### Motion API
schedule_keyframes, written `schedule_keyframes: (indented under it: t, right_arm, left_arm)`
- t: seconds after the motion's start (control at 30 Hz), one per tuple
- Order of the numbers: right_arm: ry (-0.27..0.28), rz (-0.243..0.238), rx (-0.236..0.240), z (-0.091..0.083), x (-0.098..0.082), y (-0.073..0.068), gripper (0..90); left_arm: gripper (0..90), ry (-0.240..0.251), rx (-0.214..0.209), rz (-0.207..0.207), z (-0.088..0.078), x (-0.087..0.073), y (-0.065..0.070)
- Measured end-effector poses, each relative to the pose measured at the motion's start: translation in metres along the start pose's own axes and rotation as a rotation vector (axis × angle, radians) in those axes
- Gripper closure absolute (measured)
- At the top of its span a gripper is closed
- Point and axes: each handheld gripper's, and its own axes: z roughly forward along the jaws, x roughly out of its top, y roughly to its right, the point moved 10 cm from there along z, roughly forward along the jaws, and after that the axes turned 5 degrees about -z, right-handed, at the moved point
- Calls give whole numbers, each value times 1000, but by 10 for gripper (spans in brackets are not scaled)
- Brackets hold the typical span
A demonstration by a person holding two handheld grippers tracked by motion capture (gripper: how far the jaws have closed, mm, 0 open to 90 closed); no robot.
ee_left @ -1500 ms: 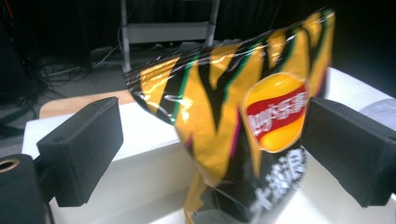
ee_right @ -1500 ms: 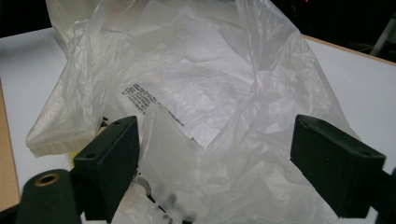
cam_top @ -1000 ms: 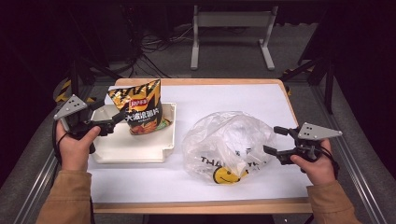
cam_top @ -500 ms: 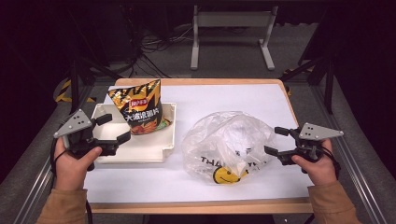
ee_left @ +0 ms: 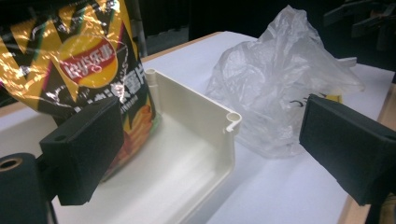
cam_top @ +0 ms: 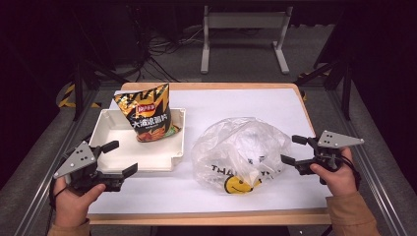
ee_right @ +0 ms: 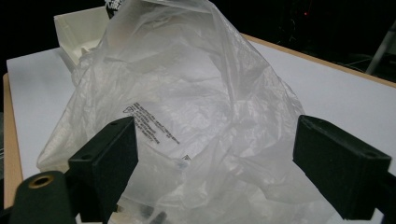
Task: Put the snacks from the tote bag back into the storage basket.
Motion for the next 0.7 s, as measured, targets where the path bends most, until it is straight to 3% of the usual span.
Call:
schedule_keyframes:
  t: [0.13, 0.33, 0.63, 0.7]
  right_arm:
    - [2, 1, -1, -3, -2, 0, 146]
    - [11, 4, -7, -8, -6, 1, 142]
    - [17, 10, -26, -13, -13, 5, 143]
    - [19, 15, -22, -13, -15, 5, 140]
  left_arm:
    - [84, -2, 24, -15, 1, -13, -3]
    - [106, 5, 96, 28, 5, -33, -10]
    - [113, -47, 60, 6, 24, -67, -12]
    - [110, -30, 50, -24, 26, -70, -11]
